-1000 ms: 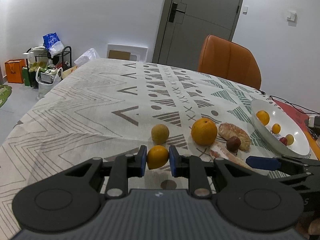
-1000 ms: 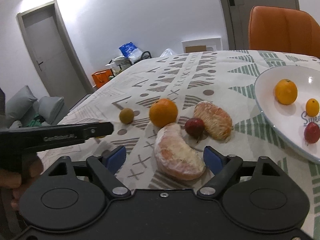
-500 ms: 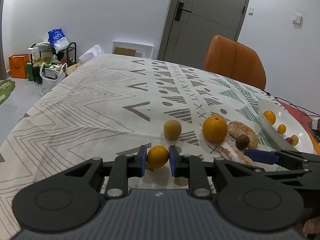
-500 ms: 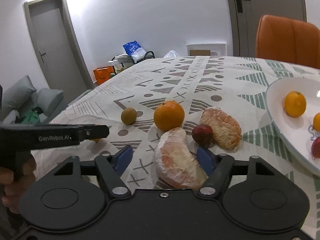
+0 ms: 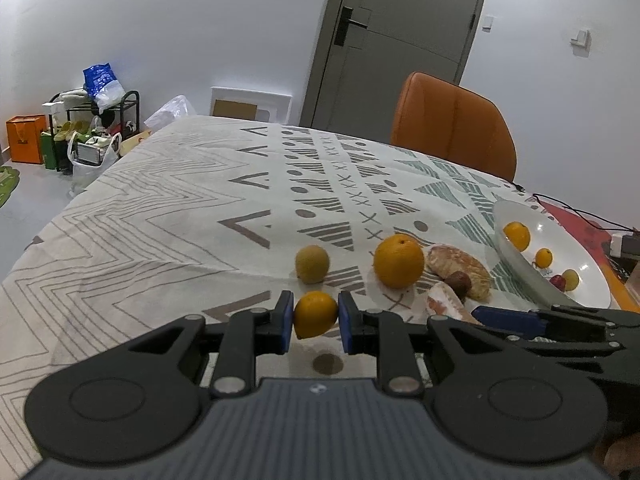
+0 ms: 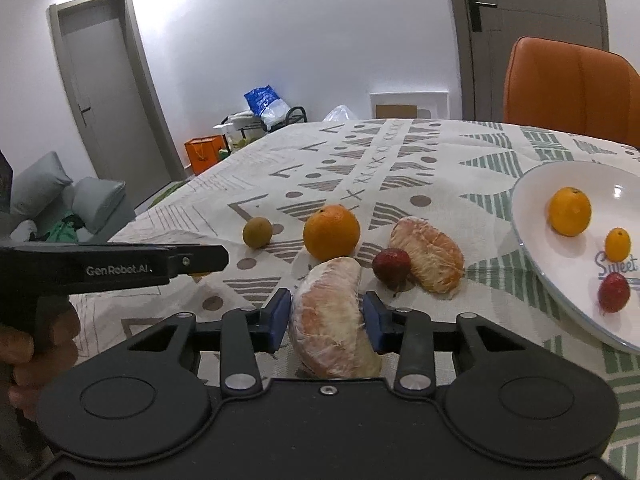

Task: Organize fruits
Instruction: 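Hold the mandarin in the left tool while the right tool closes on the peeled pomelo segment, then carry the mandarin and pomelo segment over the white bowl and open both tools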

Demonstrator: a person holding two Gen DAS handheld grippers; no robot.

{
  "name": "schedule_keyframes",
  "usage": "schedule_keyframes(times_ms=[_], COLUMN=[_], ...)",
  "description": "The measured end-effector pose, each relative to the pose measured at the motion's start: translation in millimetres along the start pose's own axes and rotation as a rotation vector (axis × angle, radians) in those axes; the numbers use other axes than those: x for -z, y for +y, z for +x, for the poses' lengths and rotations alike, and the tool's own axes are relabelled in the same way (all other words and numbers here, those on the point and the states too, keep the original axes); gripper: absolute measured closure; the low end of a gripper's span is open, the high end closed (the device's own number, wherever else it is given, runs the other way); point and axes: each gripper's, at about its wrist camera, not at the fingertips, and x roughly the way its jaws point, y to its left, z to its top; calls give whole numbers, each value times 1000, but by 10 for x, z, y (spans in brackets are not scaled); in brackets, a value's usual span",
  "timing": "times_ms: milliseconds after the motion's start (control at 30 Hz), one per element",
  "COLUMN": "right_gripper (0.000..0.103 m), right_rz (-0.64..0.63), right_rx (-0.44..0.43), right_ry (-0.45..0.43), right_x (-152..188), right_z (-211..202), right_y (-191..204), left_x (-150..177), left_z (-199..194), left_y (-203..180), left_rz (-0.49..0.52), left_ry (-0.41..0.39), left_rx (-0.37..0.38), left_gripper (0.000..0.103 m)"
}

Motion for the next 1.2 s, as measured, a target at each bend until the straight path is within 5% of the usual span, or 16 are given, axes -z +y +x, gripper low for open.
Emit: schedule_keyframes(times_ms=[1200], right_gripper=[66], right_rz=[142], right_rx=[125], right_ry=[-181], right_x=[18], right_z=[-783], right_y=[-803], left_x=[-175], left_z=[122], left_y=[-1086], left_rz=[174], left_ry=[-33], left_rx=[107], left_gripper=[81])
